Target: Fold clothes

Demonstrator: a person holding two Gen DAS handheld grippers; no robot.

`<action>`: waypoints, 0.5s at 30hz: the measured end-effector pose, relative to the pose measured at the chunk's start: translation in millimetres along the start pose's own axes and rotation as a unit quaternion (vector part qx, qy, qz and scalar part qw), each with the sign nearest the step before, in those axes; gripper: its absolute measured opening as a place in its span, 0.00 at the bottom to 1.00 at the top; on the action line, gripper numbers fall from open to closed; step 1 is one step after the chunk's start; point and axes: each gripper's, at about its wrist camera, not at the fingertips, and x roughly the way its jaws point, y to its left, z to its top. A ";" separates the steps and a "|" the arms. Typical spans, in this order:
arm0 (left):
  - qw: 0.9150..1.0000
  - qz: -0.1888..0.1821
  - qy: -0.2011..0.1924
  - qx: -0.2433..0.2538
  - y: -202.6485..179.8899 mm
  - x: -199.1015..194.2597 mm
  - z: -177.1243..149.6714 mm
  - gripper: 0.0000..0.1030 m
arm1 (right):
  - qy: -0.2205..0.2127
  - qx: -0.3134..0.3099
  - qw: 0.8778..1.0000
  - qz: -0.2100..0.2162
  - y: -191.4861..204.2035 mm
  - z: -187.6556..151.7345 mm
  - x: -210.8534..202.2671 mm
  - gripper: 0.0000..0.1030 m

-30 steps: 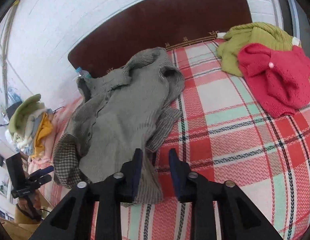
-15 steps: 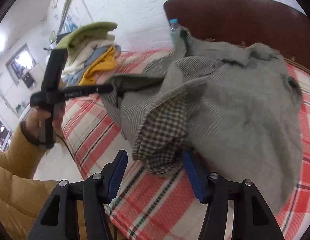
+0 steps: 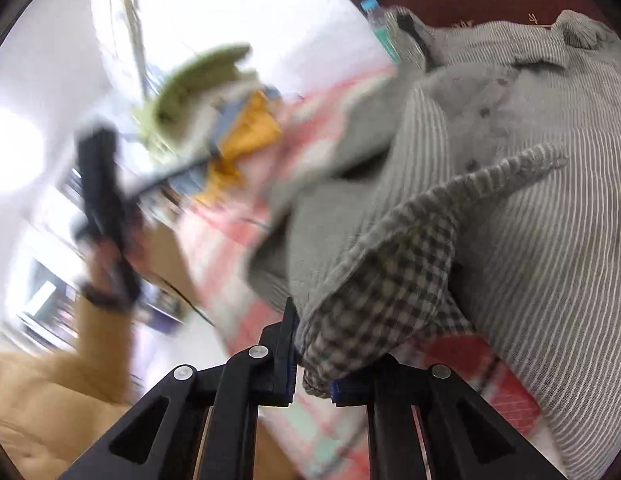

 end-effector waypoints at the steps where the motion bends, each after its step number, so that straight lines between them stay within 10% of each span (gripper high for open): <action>1: 1.000 -0.026 0.002 0.006 -6.9 0.3 -7.8 0.83 | -0.011 0.007 1.000 0.018 2.0 2.2 -6.1 0.10; 3: 0.997 -0.074 0.006 0.017 -19.7 1.2 -22.6 0.83 | -0.030 0.022 0.998 0.047 3.9 5.4 -18.2 0.10; 9: 0.999 -0.022 0.035 -0.006 -6.2 25.4 -19.9 0.81 | -0.052 0.050 0.994 0.082 4.1 8.4 -34.8 0.10; 12: 0.999 0.004 0.049 -0.017 0.6 37.4 -18.6 0.25 | -0.056 0.063 0.992 0.089 1.3 9.6 -41.3 0.10; 15: 0.997 0.029 0.063 -0.028 7.4 49.5 -17.2 0.12 | -0.051 0.074 0.991 0.095 -0.4 8.5 -37.9 0.10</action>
